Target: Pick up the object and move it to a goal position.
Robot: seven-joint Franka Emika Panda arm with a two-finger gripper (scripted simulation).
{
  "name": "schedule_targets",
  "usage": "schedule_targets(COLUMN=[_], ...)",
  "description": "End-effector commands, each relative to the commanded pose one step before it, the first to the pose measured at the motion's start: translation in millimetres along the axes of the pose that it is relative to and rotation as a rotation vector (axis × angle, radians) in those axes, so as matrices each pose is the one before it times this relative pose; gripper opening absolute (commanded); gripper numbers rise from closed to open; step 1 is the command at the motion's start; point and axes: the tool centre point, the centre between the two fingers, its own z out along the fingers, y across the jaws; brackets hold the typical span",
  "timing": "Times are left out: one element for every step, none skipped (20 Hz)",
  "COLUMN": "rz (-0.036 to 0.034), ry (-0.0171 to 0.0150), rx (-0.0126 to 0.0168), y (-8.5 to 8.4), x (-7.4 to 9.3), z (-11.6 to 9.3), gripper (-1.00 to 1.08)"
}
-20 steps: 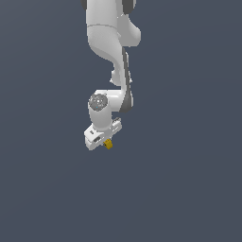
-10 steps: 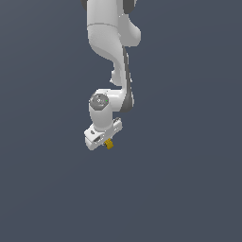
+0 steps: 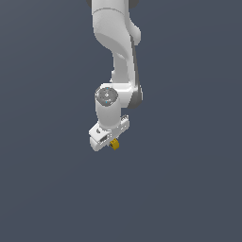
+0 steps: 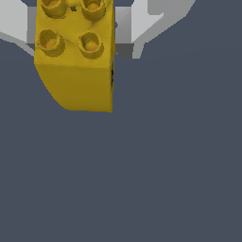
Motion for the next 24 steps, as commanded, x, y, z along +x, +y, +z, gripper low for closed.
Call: schedule_targets(rz=[-0.00061, 0.0, 0.0, 0.0, 0.0, 0.00002, 0.0, 0.0, 0.0, 0.0, 0.0, 0.0, 0.0, 0.0, 0.0, 0.0, 0.0, 0.0, 0.00029, 0.0, 0.0, 0.0, 0.0, 0.0], ry=[0.00089, 0.0, 0.0, 0.0, 0.0, 0.00034, 0.0, 0.0, 0.0, 0.0, 0.0, 0.0, 0.0, 0.0, 0.0, 0.0, 0.0, 0.0, -0.00024, 0.0, 0.0, 0.0, 0.0, 0.0], rx=[-0.00066, 0.0, 0.0, 0.0, 0.0, 0.00035, 0.0, 0.0, 0.0, 0.0, 0.0, 0.0, 0.0, 0.0, 0.0, 0.0, 0.0, 0.0, -0.00031, 0.0, 0.0, 0.0, 0.0, 0.0], y=[-3.63, -1.4, -1.39, -1.38, -1.36, -1.26, -1.18, -1.05, -0.93, -0.82, -0.71, -0.61, -0.52, -0.43, -0.34, -0.27, -0.21, -0.16, -0.02, -0.08, -0.06, -0.04, -0.02, -0.01], x=[16.61, 7.01, 7.17, 7.3, 7.41, 7.33, 6.93, 6.45, 5.97, 5.5, 5.04, 4.59, 4.14, 3.71, 3.28, 2.86, 2.47, 2.1, 1.67, 1.41, 1.09, 0.77, 0.46, 0.15], z=[-18.72, -7.76, -7.9, -8.01, -8.08, -8.03, -7.48, -6.91, -6.36, -5.82, -5.29, -4.78, -4.28, -3.79, -3.32, -2.88, -2.46, -2.08, -1.72, -1.37, -1.05, -0.74, -0.44, -0.15], gripper=[-1.0, -1.0, -1.0, -1.0, -1.0, -1.0, -1.0, -1.0, -1.0, -1.0, -1.0, -1.0, -1.0, -1.0, -1.0, -1.0, -1.0, -1.0, -1.0, -1.0, -1.0, -1.0, -1.0, -1.0])
